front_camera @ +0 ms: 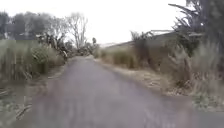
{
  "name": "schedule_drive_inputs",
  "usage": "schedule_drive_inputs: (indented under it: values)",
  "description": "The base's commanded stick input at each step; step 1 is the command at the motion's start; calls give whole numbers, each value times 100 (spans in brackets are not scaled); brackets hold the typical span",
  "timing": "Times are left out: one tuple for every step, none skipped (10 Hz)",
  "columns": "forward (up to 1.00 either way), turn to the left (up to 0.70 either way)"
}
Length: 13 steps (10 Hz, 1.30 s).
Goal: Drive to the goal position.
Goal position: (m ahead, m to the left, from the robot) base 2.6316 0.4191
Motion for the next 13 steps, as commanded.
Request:
schedule_drive_inputs:
  values:
    - [100,0]
    - [100,0]
    - [100,0]
    - [100,0]
    - [100,0]
    - [100,0]
    - [100,0]
    - [100,9]
    - [100,21]
    - [100,34]
    - [100,40]
    - [100,40]
    - [100,40]
